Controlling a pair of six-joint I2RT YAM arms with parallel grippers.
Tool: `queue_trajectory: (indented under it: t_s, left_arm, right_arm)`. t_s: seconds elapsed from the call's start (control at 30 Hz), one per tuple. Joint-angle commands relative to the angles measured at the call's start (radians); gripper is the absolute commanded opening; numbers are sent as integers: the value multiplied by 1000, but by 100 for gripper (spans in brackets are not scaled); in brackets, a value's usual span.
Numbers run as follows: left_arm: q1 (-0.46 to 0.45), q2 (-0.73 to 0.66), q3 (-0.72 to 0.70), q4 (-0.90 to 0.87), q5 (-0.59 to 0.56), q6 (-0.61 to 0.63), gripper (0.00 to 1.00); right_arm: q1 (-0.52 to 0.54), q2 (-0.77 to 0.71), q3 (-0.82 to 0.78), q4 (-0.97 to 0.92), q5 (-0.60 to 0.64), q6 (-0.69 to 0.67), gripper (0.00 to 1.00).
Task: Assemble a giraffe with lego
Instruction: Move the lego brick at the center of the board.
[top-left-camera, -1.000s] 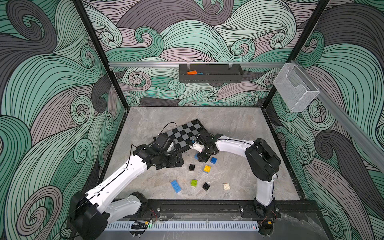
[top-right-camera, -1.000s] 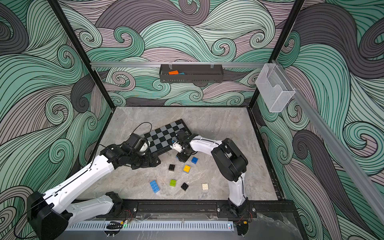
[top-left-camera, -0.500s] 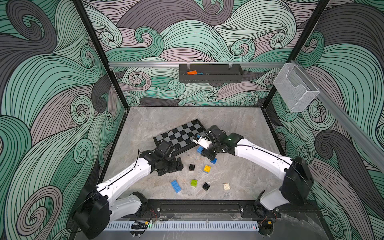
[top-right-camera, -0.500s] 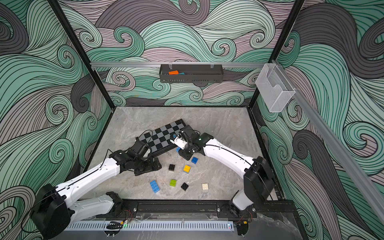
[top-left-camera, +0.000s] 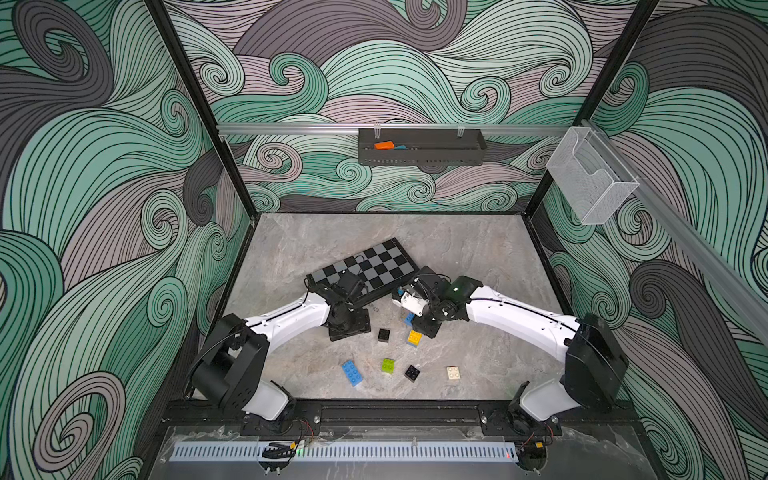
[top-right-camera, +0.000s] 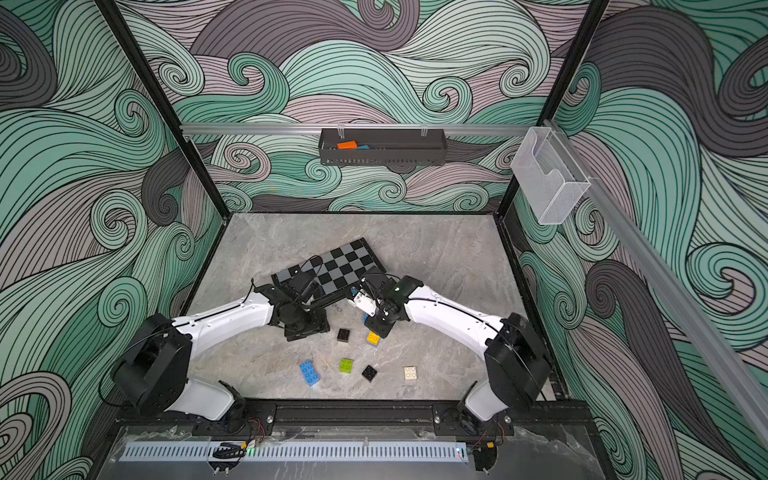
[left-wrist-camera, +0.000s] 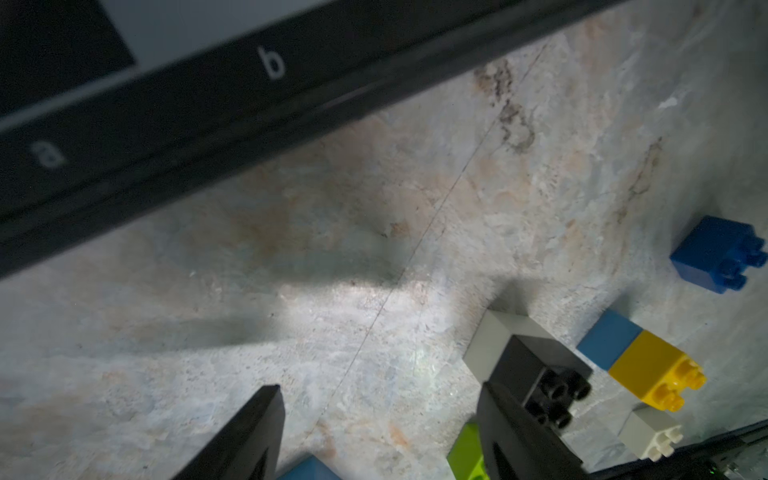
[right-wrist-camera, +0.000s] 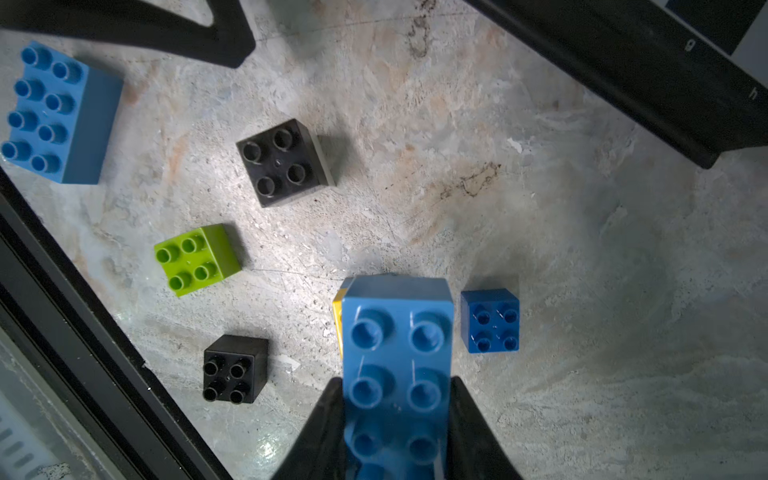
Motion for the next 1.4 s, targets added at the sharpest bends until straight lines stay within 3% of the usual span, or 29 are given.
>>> queue_trajectory:
  t_s: [0.0,0.3,0.77,1.13,1.37]
  left_arm:
    - [-20,40,32,1,-25,7,75]
    - [-47,120,55,41,-19,0,75]
    - [-58,166,78,92,29,-22,75]
    - [-76,209,121,86,43,-27,75]
    - [-73,147,123,-42,-38,3,75]
  right_arm:
    - [-1,-65,-21,-56,13,52,19]
    - [-1,-101,-122,41,-93,8,20]
    - [-29,13,-78,147,-221,-66,20]
    - [-34,-52,-101,147,-216,-53,20]
    - [-33,-88,-105,126,-219,-4,20]
